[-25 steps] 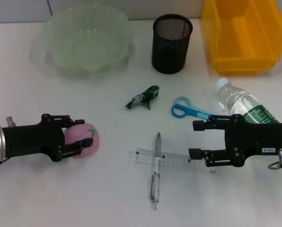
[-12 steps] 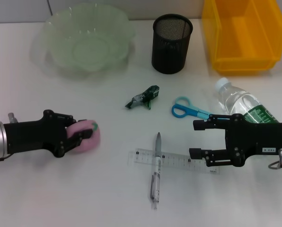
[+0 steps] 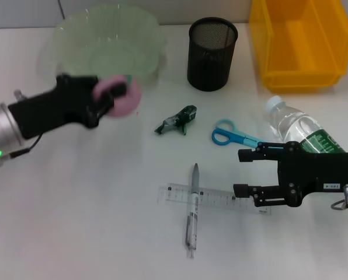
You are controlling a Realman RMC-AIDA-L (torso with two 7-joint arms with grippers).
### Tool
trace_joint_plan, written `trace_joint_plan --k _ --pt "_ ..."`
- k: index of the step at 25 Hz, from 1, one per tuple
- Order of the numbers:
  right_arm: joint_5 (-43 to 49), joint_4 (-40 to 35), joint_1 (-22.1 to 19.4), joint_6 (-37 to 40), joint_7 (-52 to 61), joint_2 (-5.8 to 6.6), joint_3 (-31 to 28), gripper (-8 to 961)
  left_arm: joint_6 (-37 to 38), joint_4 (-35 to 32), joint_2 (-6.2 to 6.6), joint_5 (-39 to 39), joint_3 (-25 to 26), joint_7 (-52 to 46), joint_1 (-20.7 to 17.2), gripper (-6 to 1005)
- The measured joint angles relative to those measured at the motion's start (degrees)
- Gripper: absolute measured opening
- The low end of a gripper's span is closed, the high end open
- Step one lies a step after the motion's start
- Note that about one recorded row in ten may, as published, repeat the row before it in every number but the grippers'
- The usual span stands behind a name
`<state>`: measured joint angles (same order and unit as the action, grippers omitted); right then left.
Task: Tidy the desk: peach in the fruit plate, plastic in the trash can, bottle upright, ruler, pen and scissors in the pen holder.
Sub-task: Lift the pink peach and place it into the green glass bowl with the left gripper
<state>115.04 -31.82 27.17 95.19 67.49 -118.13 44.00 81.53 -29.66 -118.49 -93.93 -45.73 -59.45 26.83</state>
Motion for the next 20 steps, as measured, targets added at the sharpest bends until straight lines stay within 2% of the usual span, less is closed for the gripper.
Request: trace_joint_plan --k 3,4,6,8,9,13,15,17,18,19,20 --pt "0.0 0.0 0.0 0.0 0.0 0.0 -0.1 765 -0.5 5.5 -0.12 5.2 2.1 3.5 3.2 139" --pt "0.0 0.0 0.0 0.0 0.0 0.0 -0.1 765 -2.4 9.1 -0.09 10.2 2.1 6.2 5.2 135" --pt "0.0 0.0 0.1 0.0 0.2 0.0 -0.1 765 -3.5 10.2 -0.15 12.2 2.2 7.2 6.0 127" --pt "0.0 0.0 0.1 0.0 0.2 0.0 -0.1 766 -6.7 12.8 -0.38 16.6 2.2 9.5 7.6 119" --pt "0.0 0.0 0.1 0.0 0.2 0.0 -0.3 766 -9.9 16.0 -0.47 21.4 2.2 12.5 9.6 115" --pt "-0.2 0.0 0.1 -0.1 0.0 0.0 -0.6 766 -12.9 18.9 -0.6 25.9 2.2 16.7 11.6 94" --pt "-0.3 0.0 0.2 -0.4 0.0 -0.01 -0.6 765 -17.2 21.0 -0.66 29.4 2.3 20.8 13.6 81" --pt "-0.3 0.0 0.2 -0.7 -0.1 -0.1 -0.6 765 -17.2 21.0 -0.66 29.4 2.3 20.8 13.6 68" --pt "-0.3 0.0 0.3 -0.7 -0.1 -0.12 -0.6 765 -19.3 21.6 -0.66 30.3 2.3 22.0 14.4 61" --pt "-0.3 0.0 0.4 -0.8 -0.1 -0.21 -0.6 765 -25.4 23.2 -0.68 32.5 2.3 25.3 16.5 57" --pt "-0.3 0.0 0.4 -0.8 -0.1 -0.21 -0.6 765 -25.4 23.2 -0.68 32.5 2.3 25.3 16.5 54"
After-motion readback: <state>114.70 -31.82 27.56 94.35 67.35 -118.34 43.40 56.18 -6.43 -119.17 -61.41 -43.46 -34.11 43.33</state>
